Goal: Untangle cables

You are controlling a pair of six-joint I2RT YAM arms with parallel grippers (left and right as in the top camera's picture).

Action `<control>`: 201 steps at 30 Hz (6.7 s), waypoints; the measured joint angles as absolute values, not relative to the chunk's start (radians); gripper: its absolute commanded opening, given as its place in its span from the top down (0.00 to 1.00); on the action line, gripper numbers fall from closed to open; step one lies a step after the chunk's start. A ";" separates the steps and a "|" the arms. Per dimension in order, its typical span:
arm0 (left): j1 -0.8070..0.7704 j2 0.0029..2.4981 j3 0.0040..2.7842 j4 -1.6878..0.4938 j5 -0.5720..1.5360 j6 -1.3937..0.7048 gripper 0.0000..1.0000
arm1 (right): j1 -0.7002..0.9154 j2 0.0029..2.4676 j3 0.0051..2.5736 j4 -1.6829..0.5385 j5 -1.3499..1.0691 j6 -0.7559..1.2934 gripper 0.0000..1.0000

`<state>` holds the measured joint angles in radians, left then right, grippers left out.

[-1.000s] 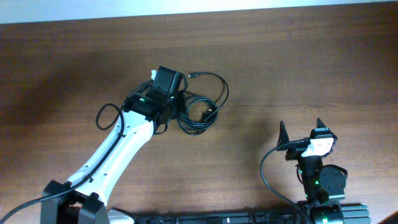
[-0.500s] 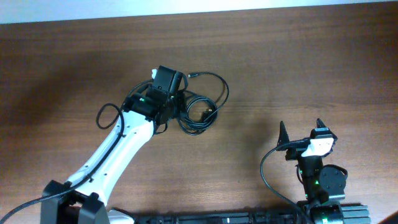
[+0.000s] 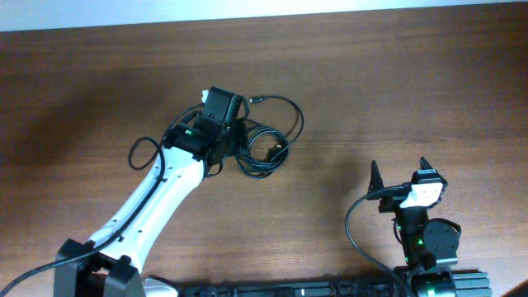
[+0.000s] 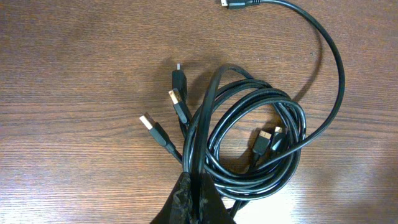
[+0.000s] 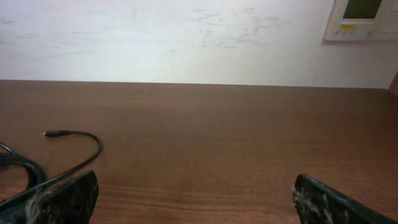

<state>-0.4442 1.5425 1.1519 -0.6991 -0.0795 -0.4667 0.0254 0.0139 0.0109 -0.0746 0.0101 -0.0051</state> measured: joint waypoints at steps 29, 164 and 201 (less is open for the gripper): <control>-0.429 1.542 1.151 -0.502 0.313 -0.085 1.00 | 0.025 0.593 0.506 -0.345 -0.219 0.131 0.02; -0.183 1.426 1.163 -0.299 1.169 -0.358 1.00 | 0.361 1.452 1.161 -0.570 -0.752 -0.261 0.96; -0.018 1.417 1.175 -0.778 0.107 -0.366 0.28 | 0.089 1.290 1.229 -0.974 0.172 0.381 0.70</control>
<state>-0.0181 1.4174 1.1751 -0.7780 0.1066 -0.3656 0.0895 1.2896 1.2285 -0.9741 0.1722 0.3809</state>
